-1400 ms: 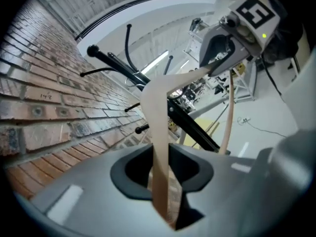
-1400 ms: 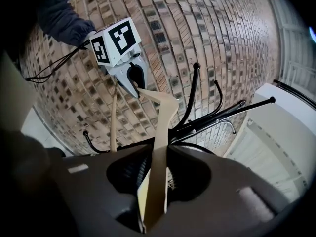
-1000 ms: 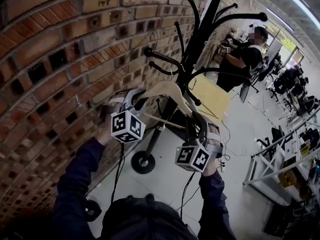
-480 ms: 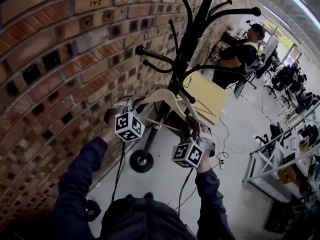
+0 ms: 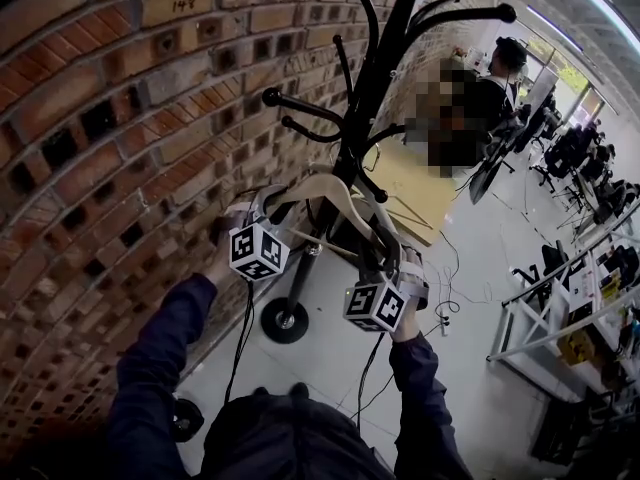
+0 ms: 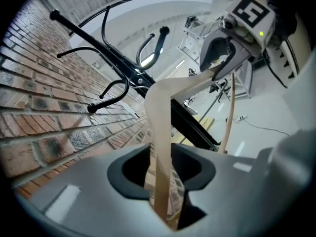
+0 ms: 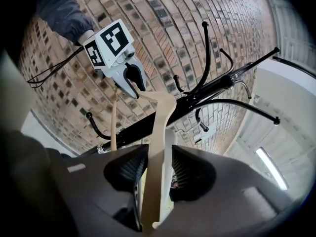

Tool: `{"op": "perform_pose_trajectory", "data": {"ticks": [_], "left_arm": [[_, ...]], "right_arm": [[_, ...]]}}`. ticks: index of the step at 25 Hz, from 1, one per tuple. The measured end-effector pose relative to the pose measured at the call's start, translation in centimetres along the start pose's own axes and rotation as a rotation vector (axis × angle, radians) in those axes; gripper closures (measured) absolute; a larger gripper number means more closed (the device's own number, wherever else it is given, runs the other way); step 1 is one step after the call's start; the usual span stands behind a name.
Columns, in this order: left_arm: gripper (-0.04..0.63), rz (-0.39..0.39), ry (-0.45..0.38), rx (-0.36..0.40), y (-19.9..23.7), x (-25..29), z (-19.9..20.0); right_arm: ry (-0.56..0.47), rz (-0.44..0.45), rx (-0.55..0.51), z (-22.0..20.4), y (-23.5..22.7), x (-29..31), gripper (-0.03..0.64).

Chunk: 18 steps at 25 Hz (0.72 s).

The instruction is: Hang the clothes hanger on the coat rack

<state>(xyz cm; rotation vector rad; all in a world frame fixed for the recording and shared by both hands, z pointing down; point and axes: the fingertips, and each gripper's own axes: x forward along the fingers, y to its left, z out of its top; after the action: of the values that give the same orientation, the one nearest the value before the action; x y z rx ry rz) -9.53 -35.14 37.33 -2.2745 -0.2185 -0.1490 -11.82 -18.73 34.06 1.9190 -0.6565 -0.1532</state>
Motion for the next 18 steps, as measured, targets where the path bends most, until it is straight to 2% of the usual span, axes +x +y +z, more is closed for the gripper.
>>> {"op": "perform_pose_trajectory", "data": {"ticks": [2, 12, 18], "left_arm": [[0.437, 0.000, -0.016, -0.014, 0.2, -0.1, 0.3], [0.437, -0.017, -0.017, -0.017, -0.9, -1.9, 0.8], [0.437, -0.061, -0.043, -0.141, -3.2, -5.4, 1.0]], "right_arm": [[-0.004, 0.002, 0.007, -0.1, -0.1, 0.0, 0.448], [-0.038, -0.015, -0.016, 0.2, 0.0, -1.3, 0.431], [-0.069, -0.055, 0.000, -0.5, 0.1, -4.4, 0.431]]}}
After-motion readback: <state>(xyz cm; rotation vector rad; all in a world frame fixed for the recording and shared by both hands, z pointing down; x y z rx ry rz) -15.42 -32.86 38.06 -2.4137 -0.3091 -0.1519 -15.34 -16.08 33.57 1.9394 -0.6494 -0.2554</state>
